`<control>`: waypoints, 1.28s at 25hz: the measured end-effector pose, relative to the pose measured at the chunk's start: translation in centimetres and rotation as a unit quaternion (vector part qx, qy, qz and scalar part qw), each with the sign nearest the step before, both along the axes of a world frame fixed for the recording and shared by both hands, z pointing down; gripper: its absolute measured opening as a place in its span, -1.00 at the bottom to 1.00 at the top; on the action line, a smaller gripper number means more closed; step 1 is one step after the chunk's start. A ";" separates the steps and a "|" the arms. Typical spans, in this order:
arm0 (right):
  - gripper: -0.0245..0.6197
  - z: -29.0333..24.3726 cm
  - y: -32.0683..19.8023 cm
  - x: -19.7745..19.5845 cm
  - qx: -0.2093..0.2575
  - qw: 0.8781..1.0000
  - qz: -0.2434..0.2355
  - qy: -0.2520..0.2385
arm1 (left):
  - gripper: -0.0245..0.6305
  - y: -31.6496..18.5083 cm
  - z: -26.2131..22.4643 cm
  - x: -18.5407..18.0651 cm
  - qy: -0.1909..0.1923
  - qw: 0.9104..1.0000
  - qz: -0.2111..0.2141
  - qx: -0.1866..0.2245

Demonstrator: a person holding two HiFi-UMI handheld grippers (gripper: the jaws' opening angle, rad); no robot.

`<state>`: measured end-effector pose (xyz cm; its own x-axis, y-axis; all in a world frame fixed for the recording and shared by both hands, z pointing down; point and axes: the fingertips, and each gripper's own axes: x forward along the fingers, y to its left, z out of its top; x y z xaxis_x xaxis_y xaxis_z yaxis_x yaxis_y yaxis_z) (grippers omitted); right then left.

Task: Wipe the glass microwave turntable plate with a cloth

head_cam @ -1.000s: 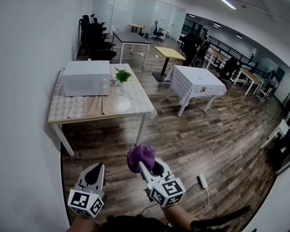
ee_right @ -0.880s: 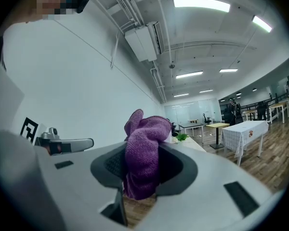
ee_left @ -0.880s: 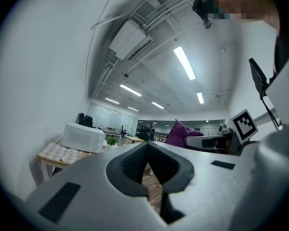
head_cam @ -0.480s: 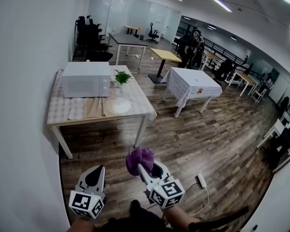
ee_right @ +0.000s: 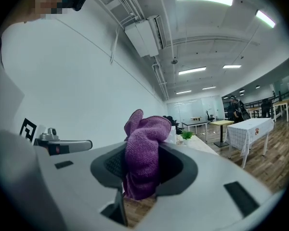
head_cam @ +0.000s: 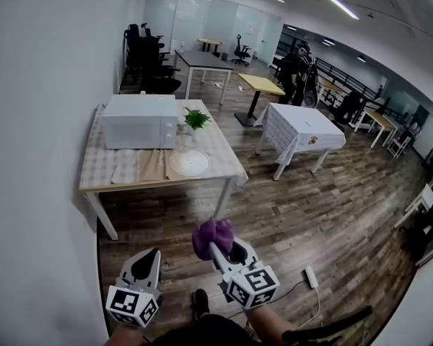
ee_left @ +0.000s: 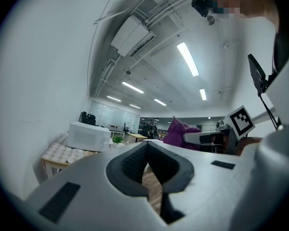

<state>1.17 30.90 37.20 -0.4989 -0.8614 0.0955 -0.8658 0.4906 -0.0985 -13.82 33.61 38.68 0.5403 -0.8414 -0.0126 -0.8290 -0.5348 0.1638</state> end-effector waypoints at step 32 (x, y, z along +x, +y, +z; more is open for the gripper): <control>-0.48 0.3 -22.9 11.3 -0.001 0.999 -0.017 -0.038 | -0.91 -22.3 -0.2 11.2 -0.033 0.999 -0.013 -0.036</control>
<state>12.47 8.04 37.54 -0.5332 -0.8440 0.0583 -0.8389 0.5186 -0.1654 -2.65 11.35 38.53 0.5155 -0.8529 0.0833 -0.8530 -0.5014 0.1446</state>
